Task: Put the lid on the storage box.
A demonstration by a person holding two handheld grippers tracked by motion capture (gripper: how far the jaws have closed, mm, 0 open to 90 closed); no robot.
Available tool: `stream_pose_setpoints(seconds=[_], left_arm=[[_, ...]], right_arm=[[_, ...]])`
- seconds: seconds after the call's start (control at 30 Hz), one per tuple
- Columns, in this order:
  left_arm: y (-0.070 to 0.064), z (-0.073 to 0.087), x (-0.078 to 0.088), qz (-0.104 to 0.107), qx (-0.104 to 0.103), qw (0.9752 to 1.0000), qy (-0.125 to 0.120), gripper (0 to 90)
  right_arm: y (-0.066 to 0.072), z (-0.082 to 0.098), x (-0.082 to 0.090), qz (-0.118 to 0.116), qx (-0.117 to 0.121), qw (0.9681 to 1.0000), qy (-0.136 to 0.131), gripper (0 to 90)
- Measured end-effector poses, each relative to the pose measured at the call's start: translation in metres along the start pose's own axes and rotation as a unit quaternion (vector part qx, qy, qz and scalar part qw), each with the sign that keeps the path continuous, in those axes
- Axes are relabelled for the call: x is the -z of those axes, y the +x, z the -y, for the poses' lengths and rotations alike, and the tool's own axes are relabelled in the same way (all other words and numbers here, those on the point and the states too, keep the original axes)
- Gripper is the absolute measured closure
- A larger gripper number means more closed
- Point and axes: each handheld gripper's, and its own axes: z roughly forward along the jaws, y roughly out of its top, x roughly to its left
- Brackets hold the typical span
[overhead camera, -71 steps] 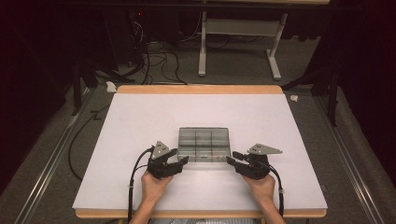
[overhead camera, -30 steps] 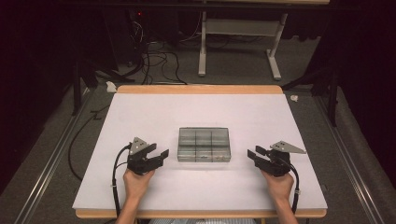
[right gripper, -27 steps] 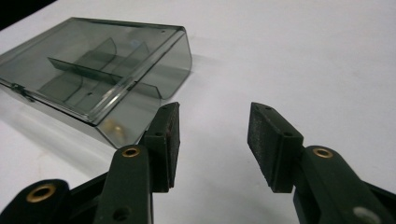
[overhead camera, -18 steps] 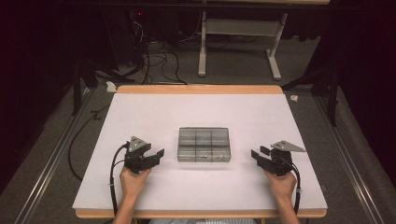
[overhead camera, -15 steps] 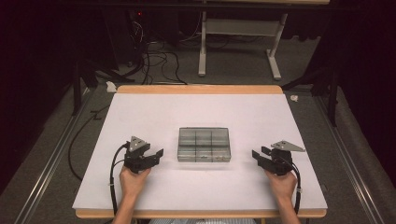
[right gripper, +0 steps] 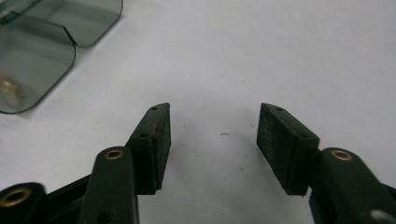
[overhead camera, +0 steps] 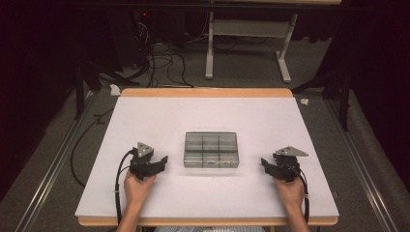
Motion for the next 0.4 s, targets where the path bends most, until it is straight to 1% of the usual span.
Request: stream_pose_setpoints(seconds=[0.03, 0.07, 0.13, 0.17, 0.23, 0.4], left_arm=[[-0.0001, -0.0002, -0.0020, -0.001, 0.000, 0.9999, 0.011, 36.6], [-0.0009, -0.0006, -0.0025, -0.003, -0.004, 0.9999, 0.014, 34.7], [-0.0039, -0.0004, -0.0035, -0.012, -0.014, 0.9997, 0.016, 34.5], [-0.0043, -0.0002, -0.0035, -0.013, -0.016, 0.9996, 0.017, 33.9], [-0.0035, 0.0001, -0.0036, -0.009, -0.013, 0.9998, 0.015, 33.7], [-0.0041, 0.0003, -0.0036, -0.011, -0.016, 0.9997, 0.016, 33.2]], right_arm=[[0.0013, -0.0008, -0.0018, 0.002, 0.005, 0.9999, 0.009, 42.9], [0.0024, -0.0013, -0.0028, 0.005, 0.012, 0.9998, 0.014, 42.9], [0.0024, -0.0008, -0.0027, 0.005, 0.011, 0.9998, 0.013, 42.7], [0.0018, -0.0006, -0.0029, 0.004, 0.009, 0.9999, 0.012, 42.7], [0.0019, -0.0003, -0.0029, 0.003, 0.007, 0.9999, 0.011, 42.7], [0.0019, 0.0003, -0.0028, 0.004, 0.009, 0.9999, 0.010, 42.6]])
